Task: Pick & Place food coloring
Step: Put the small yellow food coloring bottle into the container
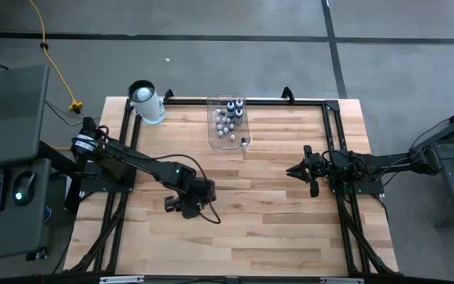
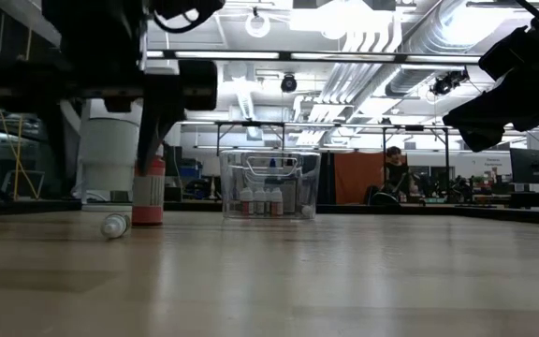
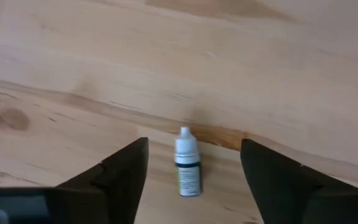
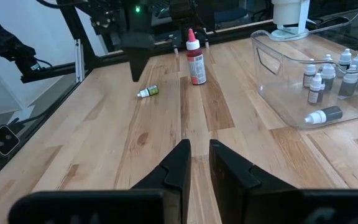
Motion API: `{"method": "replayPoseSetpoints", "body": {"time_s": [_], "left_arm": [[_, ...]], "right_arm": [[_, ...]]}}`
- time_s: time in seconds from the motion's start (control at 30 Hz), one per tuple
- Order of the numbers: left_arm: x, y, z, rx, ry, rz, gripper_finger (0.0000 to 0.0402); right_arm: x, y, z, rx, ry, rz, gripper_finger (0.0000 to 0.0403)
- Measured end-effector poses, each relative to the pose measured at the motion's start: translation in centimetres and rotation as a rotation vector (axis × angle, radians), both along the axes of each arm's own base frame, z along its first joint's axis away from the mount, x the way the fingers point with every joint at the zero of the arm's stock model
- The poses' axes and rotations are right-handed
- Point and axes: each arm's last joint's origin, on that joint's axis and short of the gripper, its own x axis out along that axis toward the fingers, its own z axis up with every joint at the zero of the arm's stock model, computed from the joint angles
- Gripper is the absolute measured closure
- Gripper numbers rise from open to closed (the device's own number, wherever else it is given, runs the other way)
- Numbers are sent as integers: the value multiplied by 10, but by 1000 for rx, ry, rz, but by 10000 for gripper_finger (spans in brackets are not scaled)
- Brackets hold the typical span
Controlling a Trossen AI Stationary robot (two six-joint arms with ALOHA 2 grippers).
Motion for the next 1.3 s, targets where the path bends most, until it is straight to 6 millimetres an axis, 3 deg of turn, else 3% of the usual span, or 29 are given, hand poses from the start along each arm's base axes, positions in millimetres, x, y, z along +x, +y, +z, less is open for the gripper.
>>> {"method": "replayPoseSetpoints", "body": {"time_s": [0.6, 1.0, 1.3], "left_arm": [[0, -1, -22, -36, -74, 20, 154], [5, 0, -43, 51, -28, 66, 154], [5, 1, -43, 50, -16, 92, 154]], "right_arm": [[0, 0, 0, 0, 0, 0, 351], [0, 0, 0, 0, 0, 0, 353], [0, 0, 0, 0, 0, 0, 352]]}}
